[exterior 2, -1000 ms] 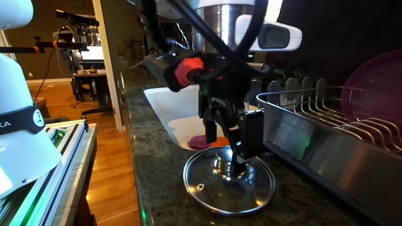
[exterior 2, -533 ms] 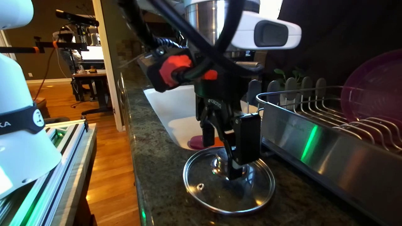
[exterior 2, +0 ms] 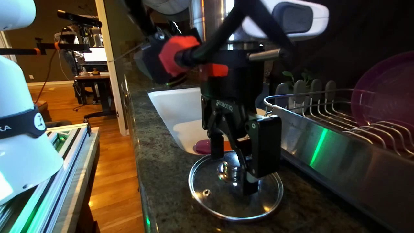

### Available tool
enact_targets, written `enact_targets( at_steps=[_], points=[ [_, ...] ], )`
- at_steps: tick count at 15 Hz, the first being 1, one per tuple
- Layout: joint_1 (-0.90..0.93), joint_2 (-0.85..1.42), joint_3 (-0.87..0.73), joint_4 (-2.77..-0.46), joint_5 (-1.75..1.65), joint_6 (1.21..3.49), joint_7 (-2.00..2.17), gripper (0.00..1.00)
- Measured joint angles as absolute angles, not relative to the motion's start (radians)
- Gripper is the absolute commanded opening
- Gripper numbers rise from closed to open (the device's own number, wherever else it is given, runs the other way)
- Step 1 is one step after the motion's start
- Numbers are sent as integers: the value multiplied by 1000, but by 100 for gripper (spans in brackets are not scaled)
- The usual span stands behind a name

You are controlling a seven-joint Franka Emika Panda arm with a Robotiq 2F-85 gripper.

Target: Put the lid in the first line of the plate rack

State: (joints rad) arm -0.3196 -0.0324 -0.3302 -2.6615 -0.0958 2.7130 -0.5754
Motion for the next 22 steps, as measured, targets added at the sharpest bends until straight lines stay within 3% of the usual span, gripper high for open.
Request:
enact_targets(
  at_steps=[3, 22],
  points=[
    [-319, -32, -330, -2656, -96, 2740, -581, 98],
    [-295, -26, -318, -2642, 29, 2751, -695, 100]
  ],
)
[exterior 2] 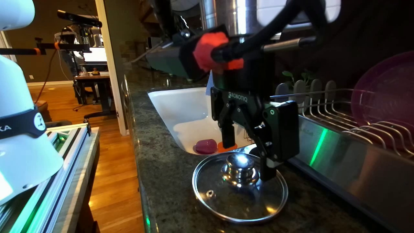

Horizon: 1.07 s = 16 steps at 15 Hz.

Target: Put the lid in the first line of the plate rack

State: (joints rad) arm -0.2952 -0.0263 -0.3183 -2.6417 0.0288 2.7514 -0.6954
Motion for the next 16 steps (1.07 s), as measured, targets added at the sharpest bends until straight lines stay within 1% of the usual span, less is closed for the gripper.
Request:
enact_targets(
  at_steps=[2, 3, 4, 5, 6, 7, 8, 10, 13, 14, 15, 16],
  points=[
    [-295, -25, -317, -2642, 29, 2751, -695, 96],
    [-295, -24, -316, -2642, 29, 2751, -695, 96],
    [-295, -23, -315, -2642, 29, 2751, -695, 92],
    [-295, -21, -314, -2643, 29, 2750, -695, 92],
    [-295, -20, -313, -2643, 29, 2749, -695, 87],
    [-295, -18, -312, -2643, 29, 2749, -695, 86],
    [-295, -16, -312, -2643, 29, 2749, -695, 76],
    [-295, -13, -311, -2643, 29, 2748, -693, 61],
    [-295, -10, -311, -2644, 29, 2746, -693, 35],
    [-295, -9, -311, -2644, 29, 2745, -693, 28],
    [-295, -8, -310, -2644, 29, 2745, -693, 24],
    [-295, -8, -310, -2644, 29, 2745, -693, 24]
  ],
)
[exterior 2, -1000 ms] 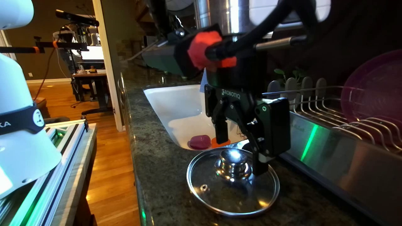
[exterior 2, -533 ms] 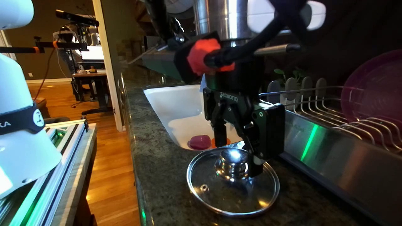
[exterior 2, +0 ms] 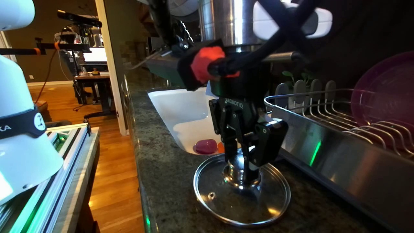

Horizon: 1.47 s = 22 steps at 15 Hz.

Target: Put the lid in the first line of the plate rack

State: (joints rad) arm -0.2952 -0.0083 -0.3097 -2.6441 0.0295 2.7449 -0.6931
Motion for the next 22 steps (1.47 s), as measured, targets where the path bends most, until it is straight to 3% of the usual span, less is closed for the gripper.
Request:
enact_targets(
  at_steps=[8, 22],
  points=[
    [-297, -44, -309, -2658, 25, 2744, -697, 24],
    [-339, -383, -372, -2708, -76, 2579, -679, 24]
  ],
)
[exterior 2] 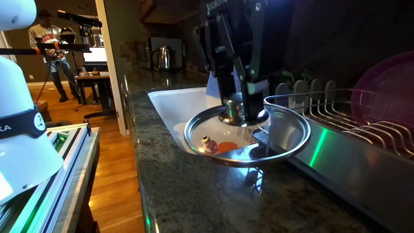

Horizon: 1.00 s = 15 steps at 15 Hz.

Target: Put the lid in the first line of the plate rack

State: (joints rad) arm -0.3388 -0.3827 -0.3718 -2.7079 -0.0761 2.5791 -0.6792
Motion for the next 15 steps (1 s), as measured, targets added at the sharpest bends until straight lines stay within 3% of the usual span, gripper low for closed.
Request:
enact_targets(
  at_steps=[7, 15],
  points=[
    [-247, -506, -430, -2707, 48, 2639, -680, 24],
    [10, -437, -517, -2589, 228, 2820, -679, 24]
  ],
)
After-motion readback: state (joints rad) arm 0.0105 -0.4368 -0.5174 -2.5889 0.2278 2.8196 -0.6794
